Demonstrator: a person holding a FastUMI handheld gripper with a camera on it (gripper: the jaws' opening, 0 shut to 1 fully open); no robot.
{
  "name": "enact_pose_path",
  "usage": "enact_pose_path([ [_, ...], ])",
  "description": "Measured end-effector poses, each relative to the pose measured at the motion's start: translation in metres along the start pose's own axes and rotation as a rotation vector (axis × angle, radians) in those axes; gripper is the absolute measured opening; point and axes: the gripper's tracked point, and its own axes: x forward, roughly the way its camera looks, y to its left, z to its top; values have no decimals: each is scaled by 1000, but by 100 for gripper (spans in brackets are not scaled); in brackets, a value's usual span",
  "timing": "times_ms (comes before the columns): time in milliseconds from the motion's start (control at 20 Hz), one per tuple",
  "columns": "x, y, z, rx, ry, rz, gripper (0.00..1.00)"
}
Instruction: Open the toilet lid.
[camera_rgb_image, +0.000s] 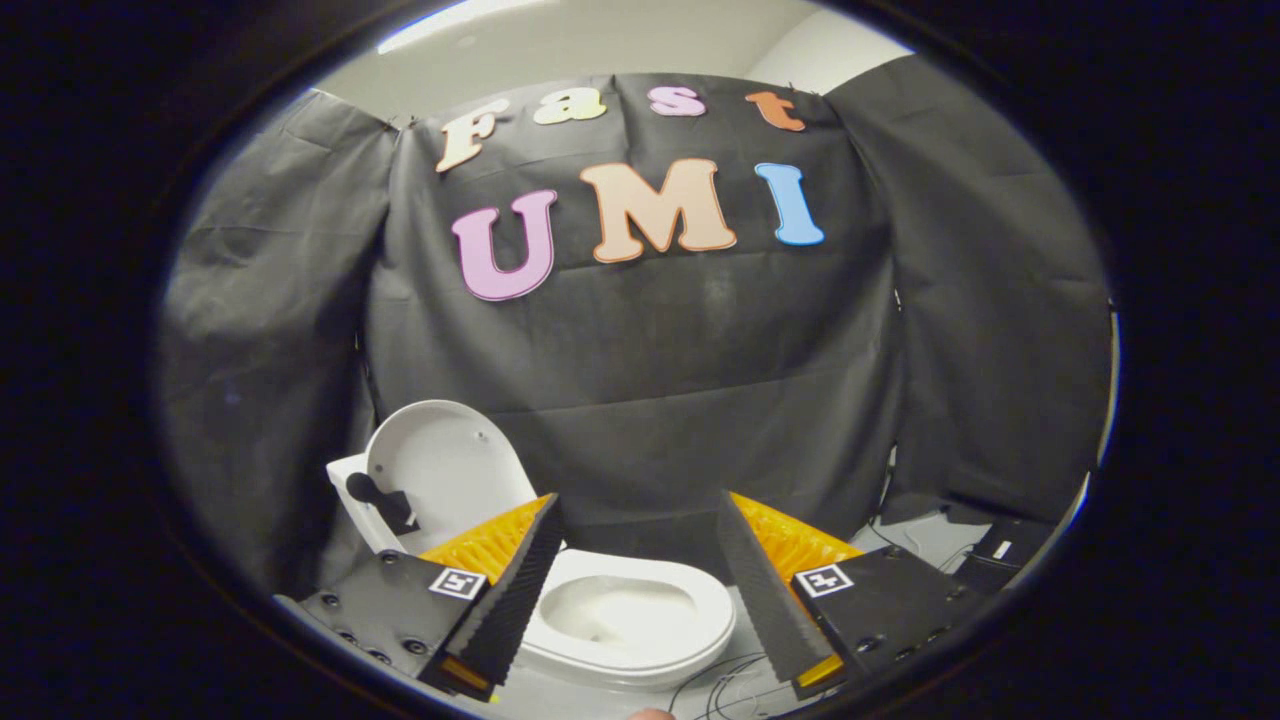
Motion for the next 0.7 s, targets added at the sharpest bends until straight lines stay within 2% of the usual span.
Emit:
enact_pose_path([
  [250, 2, -3, -16, 25, 40, 8, 96],
  [700, 7, -10, -19, -29, 71, -2, 96],
])
